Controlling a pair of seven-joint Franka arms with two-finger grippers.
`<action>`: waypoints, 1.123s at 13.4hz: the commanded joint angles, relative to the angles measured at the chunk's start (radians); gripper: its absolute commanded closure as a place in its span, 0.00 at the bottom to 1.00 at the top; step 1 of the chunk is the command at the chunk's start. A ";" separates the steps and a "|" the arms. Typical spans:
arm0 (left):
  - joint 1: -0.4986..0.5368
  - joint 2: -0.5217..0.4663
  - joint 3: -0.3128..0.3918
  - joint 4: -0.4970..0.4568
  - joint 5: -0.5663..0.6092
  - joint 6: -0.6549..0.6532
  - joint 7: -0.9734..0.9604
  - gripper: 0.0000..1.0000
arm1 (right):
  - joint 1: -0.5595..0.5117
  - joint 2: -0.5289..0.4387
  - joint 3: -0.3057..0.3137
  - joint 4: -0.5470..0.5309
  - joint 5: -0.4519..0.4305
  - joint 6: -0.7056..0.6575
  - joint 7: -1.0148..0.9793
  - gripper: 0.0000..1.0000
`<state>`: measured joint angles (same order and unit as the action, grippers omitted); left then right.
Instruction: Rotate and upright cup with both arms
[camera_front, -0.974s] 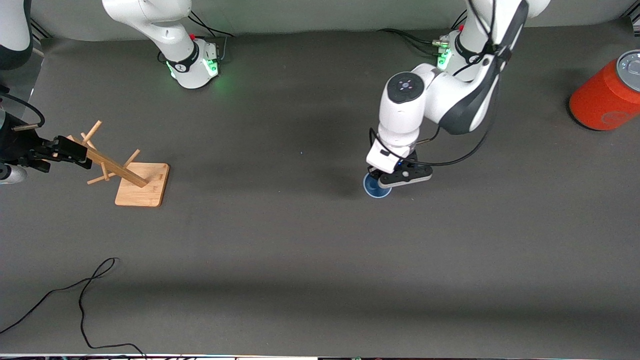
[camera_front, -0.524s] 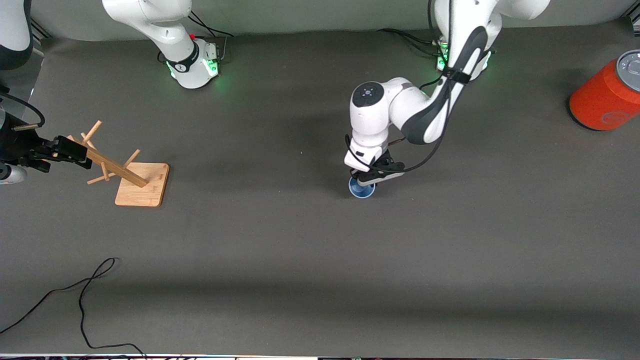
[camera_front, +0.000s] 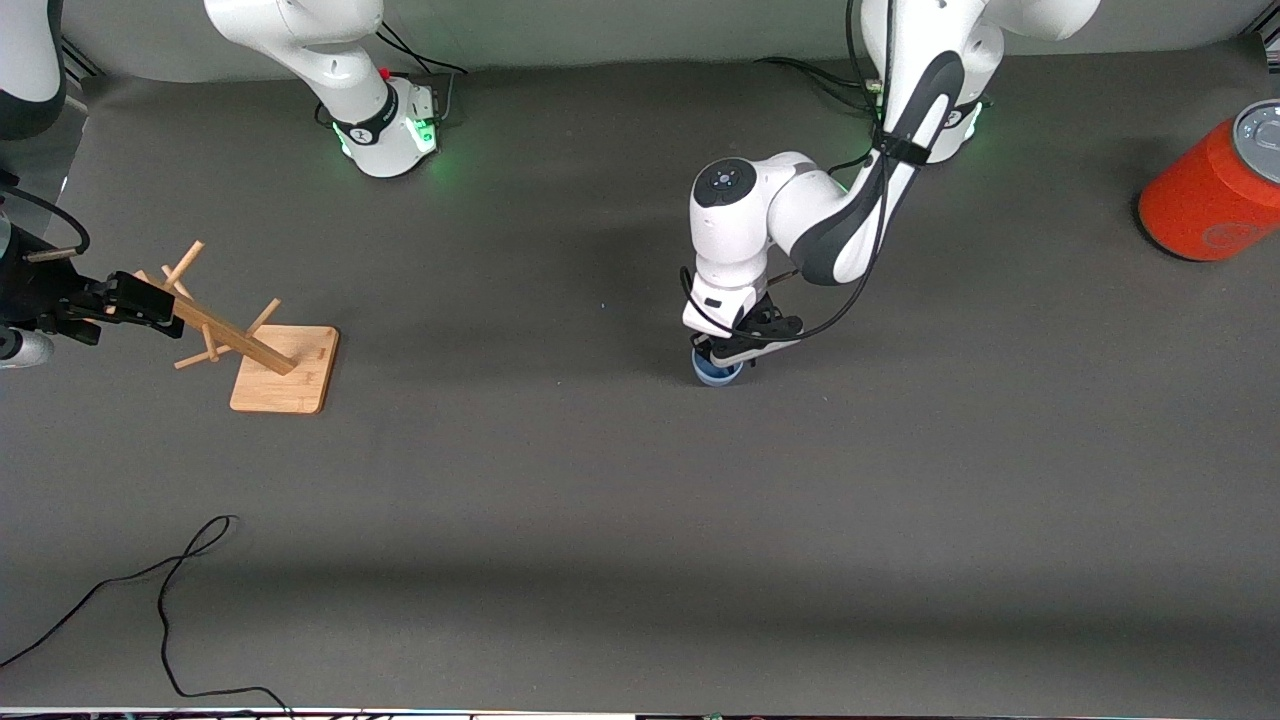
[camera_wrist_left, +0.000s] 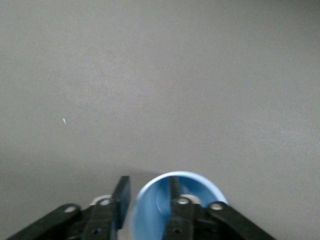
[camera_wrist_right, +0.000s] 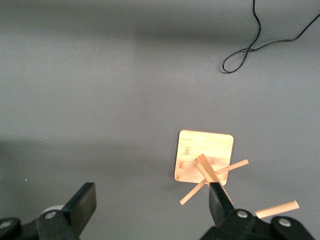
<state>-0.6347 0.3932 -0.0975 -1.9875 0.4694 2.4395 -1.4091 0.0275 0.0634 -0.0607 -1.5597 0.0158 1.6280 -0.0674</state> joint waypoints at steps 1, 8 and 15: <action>-0.020 -0.042 0.012 0.009 0.020 -0.078 -0.022 0.00 | -0.008 -0.016 0.007 -0.016 -0.005 0.003 0.018 0.00; 0.122 -0.089 0.018 0.246 -0.243 -0.382 0.406 0.00 | -0.008 -0.016 0.007 -0.016 -0.005 0.004 0.018 0.00; 0.475 -0.158 0.018 0.406 -0.371 -0.689 0.950 0.00 | -0.008 -0.017 0.007 -0.016 -0.005 0.004 0.018 0.00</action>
<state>-0.2294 0.2842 -0.0663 -1.5668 0.1234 1.8057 -0.5612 0.0270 0.0633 -0.0608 -1.5599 0.0158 1.6281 -0.0674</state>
